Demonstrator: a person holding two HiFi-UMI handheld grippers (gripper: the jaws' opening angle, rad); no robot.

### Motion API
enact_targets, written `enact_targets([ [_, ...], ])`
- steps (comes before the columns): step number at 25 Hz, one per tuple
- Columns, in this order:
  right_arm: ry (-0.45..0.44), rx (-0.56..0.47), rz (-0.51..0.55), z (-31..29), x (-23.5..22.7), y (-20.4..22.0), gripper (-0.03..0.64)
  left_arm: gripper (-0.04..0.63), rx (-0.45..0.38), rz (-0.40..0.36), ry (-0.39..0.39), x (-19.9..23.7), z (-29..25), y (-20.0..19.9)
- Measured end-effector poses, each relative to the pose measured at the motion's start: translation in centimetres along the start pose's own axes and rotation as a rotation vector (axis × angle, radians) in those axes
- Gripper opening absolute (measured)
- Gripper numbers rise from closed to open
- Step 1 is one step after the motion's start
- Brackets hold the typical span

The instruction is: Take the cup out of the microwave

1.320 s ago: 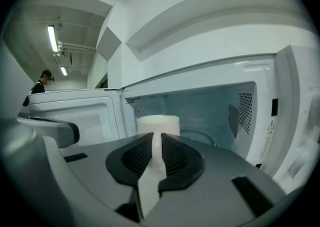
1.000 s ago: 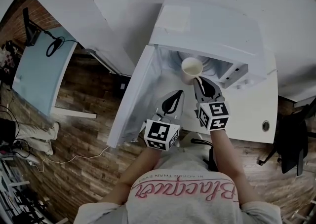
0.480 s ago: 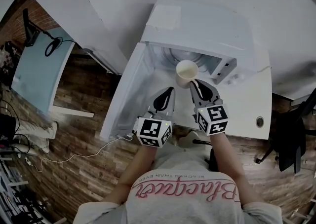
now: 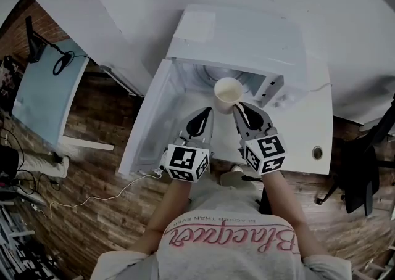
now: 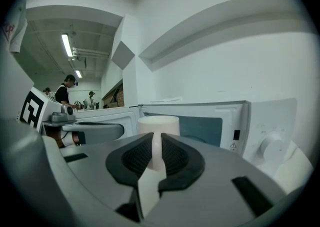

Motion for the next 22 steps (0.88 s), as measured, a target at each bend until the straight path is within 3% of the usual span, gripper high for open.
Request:
enact_targets([
  [11,0.012,-0.048,0.014,2.2,-2.0,-3.4,0.052,0.006,-0.035,-0.002,0.001,-0.7,-1.6,-2.3],
  [22,0.048,-0.110,0.016,4.1,-3.7,-6.8,0.054,0.006,-0.090,-0.066,0.056,-2.5,-3.2,-5.3],
])
Point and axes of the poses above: the fingertips, and each gripper's own axes: z backward along the fingers, x to its left, y out of its underside, the point moved 4 cm from there along z, backward along the fingers, and after that the axes turned 10 degrees about z, right-handed, at the moved point
